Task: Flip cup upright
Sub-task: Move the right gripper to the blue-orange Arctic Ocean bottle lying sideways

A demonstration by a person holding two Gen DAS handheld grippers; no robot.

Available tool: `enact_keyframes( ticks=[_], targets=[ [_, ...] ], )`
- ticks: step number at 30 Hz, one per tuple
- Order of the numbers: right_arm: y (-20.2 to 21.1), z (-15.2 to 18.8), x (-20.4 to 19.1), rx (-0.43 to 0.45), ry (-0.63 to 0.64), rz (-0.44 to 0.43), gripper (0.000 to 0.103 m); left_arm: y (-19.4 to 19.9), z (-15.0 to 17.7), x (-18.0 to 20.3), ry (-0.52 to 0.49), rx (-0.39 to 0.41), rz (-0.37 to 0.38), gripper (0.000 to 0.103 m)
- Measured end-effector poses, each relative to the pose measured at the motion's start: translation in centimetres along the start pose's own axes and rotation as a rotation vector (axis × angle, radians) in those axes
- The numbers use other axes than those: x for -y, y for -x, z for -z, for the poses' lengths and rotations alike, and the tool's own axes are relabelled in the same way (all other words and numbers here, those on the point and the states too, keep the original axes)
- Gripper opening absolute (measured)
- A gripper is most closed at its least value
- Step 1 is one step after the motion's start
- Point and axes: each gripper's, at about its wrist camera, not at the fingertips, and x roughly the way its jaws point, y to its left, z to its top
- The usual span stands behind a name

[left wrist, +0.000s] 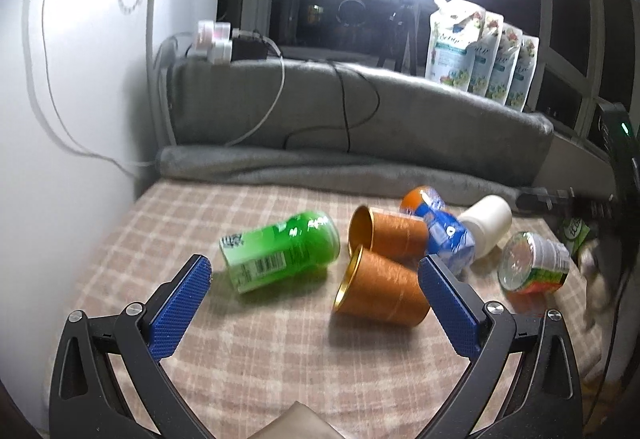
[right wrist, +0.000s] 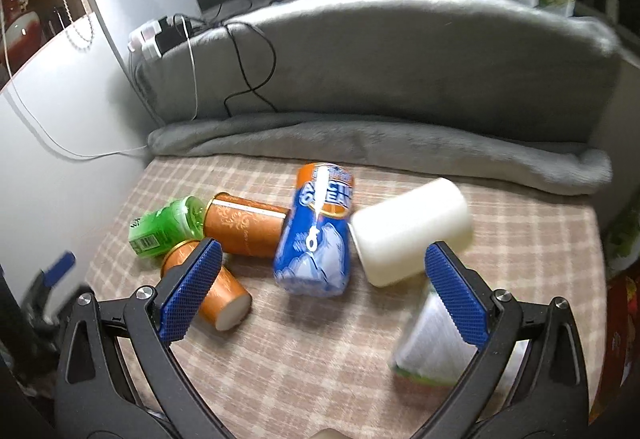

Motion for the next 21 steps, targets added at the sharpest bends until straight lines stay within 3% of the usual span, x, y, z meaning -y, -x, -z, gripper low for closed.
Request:
enact_keyframes(
  ticks=[8,14,21],
  targets=[
    [-6.2,-4.7,0.7,-0.185,-0.034,-0.075,0.098,-0.2,1.0,-1.3,0.04,-0.034,-0.001,0.102],
    [-11.0,-5.7,0.8,-0.302,-0.053,-0.055,0.091,-0.2,1.2,-2.2,0.064,-0.04,-0.015,0.102],
    [-14.4,-6.2,0.6,-0.369,-0.045,-0.028,0.084,-0.3,1.3,-3.6,0.094,-0.048,-0.041,0.102]
  ],
)
